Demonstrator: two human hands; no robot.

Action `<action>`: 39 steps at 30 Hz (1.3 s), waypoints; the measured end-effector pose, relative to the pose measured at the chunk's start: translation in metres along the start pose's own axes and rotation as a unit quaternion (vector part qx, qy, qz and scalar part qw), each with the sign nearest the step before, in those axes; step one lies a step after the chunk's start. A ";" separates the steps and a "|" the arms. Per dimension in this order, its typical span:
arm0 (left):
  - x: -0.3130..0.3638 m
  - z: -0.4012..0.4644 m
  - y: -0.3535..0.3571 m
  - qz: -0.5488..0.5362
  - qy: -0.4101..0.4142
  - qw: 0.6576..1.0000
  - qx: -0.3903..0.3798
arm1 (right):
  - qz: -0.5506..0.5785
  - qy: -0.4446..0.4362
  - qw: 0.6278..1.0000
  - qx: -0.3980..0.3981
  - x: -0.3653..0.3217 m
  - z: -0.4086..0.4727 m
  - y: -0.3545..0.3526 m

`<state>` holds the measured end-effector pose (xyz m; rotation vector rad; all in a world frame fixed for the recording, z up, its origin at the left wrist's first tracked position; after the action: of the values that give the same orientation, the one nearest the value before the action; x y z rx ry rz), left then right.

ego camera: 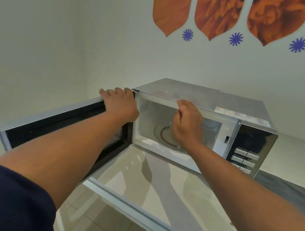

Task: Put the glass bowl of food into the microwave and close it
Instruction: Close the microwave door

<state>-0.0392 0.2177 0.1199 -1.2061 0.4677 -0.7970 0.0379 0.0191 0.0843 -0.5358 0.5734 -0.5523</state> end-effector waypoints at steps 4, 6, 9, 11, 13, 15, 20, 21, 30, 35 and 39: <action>-0.002 -0.002 -0.011 -0.004 -0.005 1.000 -0.025 | -0.164 -0.020 0.985 -0.049 0.016 0.006 -0.013; -0.002 -0.002 -0.015 0.006 0.001 0.999 -0.036 | -0.216 -0.016 0.972 -0.086 0.025 0.005 -0.016; 0.001 -0.002 -0.022 0.017 0.003 0.998 -0.066 | -0.245 -0.033 0.963 -0.104 0.030 0.005 -0.021; 0.005 -0.004 -0.028 0.018 0.005 0.996 -0.086 | -0.246 -0.038 0.963 -0.103 0.030 0.006 -0.024; 0.007 -0.005 -0.034 0.015 0.004 0.994 -0.107 | -0.241 -0.039 0.964 -0.107 0.028 0.008 -0.027; 0.009 -0.007 -0.041 0.008 0.018 0.992 -0.125 | -0.237 -0.039 0.964 -0.112 0.027 0.009 -0.030; 0.020 -0.009 -0.056 -0.019 0.058 0.985 -0.159 | -0.226 -0.046 0.965 -0.127 0.027 0.016 -0.043; 0.022 -0.010 -0.058 -0.025 0.059 0.985 -0.159 | -0.222 -0.048 0.965 -0.132 0.027 0.017 -0.044; 0.038 -0.021 -0.067 -0.059 0.103 0.983 -0.144 | -0.146 0.004 0.973 -0.179 0.029 0.026 -0.058; 0.051 -0.023 -0.060 -0.077 0.117 0.977 -0.160 | -0.113 0.051 0.975 -0.186 0.032 0.029 -0.069; 0.066 -0.020 -0.044 -0.101 0.133 0.975 -0.147 | -0.100 0.088 0.975 -0.180 0.043 0.031 -0.081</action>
<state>-0.0231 0.1490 0.1614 -1.4445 0.7093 -1.0987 0.0606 -0.0561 0.1398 -0.9023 0.8004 -0.6958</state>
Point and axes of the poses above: each hand's wrist, its own z-axis towards the middle knuckle, its own y-axis out of the palm, x = y × z, the point moved 2 cm from there along z, towards the middle knuckle, and after that the axes turned 9 degrees about -z, right-handed, at the moved point
